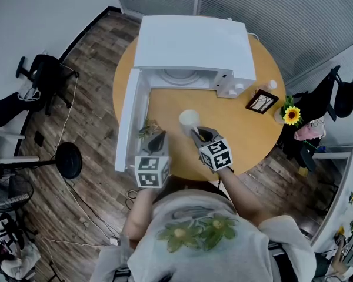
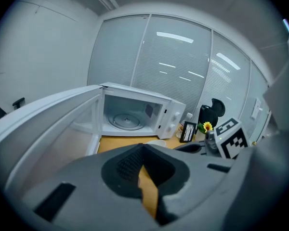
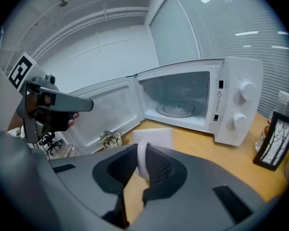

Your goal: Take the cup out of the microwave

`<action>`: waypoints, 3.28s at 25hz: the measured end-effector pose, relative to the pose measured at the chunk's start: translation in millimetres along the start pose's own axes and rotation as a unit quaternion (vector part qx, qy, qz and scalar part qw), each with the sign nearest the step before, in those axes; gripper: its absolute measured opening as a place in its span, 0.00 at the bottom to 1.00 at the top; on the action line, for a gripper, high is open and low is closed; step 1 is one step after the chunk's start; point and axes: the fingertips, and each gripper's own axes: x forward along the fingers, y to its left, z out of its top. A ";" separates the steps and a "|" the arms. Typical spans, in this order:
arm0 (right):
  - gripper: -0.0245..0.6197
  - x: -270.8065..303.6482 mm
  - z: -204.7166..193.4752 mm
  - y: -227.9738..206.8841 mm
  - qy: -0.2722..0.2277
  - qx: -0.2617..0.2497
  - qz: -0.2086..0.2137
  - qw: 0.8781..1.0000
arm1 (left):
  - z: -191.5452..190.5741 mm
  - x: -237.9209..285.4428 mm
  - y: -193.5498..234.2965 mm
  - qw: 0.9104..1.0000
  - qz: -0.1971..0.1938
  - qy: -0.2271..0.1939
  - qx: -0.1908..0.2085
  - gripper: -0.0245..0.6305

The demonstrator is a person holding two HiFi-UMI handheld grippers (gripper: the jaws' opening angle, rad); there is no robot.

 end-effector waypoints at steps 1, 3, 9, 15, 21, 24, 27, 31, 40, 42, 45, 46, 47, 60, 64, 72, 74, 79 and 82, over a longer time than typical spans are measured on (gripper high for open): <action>0.13 2.2 -2.3 -0.9 0.003 0.000 -0.001 1.000 | -2.1 0.5 0.1 1.000 0.000 0.001 -0.001 0.04; 0.13 6.0 -6.6 -1.9 0.007 0.001 -0.001 1.000 | -5.5 0.6 -0.3 1.000 0.000 0.005 -0.002 0.04; 0.13 15.1 -18.3 -3.9 0.013 0.003 0.001 1.000 | -9.0 1.1 -1.1 1.000 -0.002 0.013 -0.005 0.04; 0.13 16.1 -25.0 -5.7 0.007 -0.006 0.006 1.000 | -12.3 3.4 -0.3 1.000 -0.002 0.017 -0.003 0.04; 0.13 14.5 -36.6 -7.4 0.038 -0.021 -0.019 0.999 | -10.2 5.2 -4.0 1.000 -0.005 0.018 -0.001 0.04; 0.13 13.6 -42.1 -6.0 0.044 -0.028 -0.029 0.998 | -9.3 6.8 -5.8 1.000 -0.007 0.018 0.000 0.04; 0.13 12.0 -44.7 -6.1 0.042 -0.034 -0.033 0.998 | -9.1 7.3 -7.1 1.000 -0.008 0.017 0.002 0.04; 0.13 11.0 -48.7 -7.4 0.047 -0.039 -0.037 0.997 | -12.2 9.0 -9.2 1.000 -0.010 0.021 0.002 0.04; 0.13 12.0 -60.1 -9.9 0.060 -0.058 -0.060 0.995 | -16.4 10.4 -12.7 1.000 -0.011 0.025 0.008 0.04; 0.13 12.0 -64.8 -9.7 0.069 -0.055 -0.060 0.994 | -16.8 10.8 -13.1 1.000 -0.012 0.026 0.008 0.04; 0.13 10.8 -67.0 -10.2 0.078 -0.054 -0.062 0.994 | -19.2 12.3 -13.4 0.999 -0.012 0.028 0.010 0.04; 0.13 10.3 -67.9 -10.4 0.080 -0.053 -0.063 0.993 | -19.1 12.5 -14.2 0.999 -0.013 0.027 0.011 0.04; 0.13 9.9 -69.2 -10.5 0.082 -0.052 -0.063 0.993 | -18.3 12.3 -15.5 0.999 -0.014 0.026 0.011 0.04; 0.14 9.4 -90.4 -10.4 0.126 -0.042 -0.057 0.990 | -17.8 11.6 -27.0 0.999 -0.024 0.028 0.016 0.04; 0.14 9.1 -91.8 -10.8 0.130 -0.041 -0.056 0.989 | -20.0 13.0 -29.2 0.999 -0.027 0.029 0.019 0.04; 0.27 8.4 -100.7 -4.2 0.155 -0.007 -0.023 0.988 | -22.4 14.6 -34.3 0.999 -0.034 0.033 0.026 0.04; 0.27 5.8 -98.0 -4.0 0.150 -0.003 -0.025 0.988 | -22.3 13.5 -35.7 0.998 -0.036 0.033 0.026 0.04; 0.27 -2.8 -92.4 -7.6 0.136 0.005 -0.034 0.990 | -25.4 11.7 -38.2 0.998 -0.040 0.036 0.030 0.04; 0.27 -10.4 -87.8 -10.5 0.123 0.014 -0.042 0.991 | -23.0 11.5 -42.4 0.998 -0.046 0.033 0.032 0.04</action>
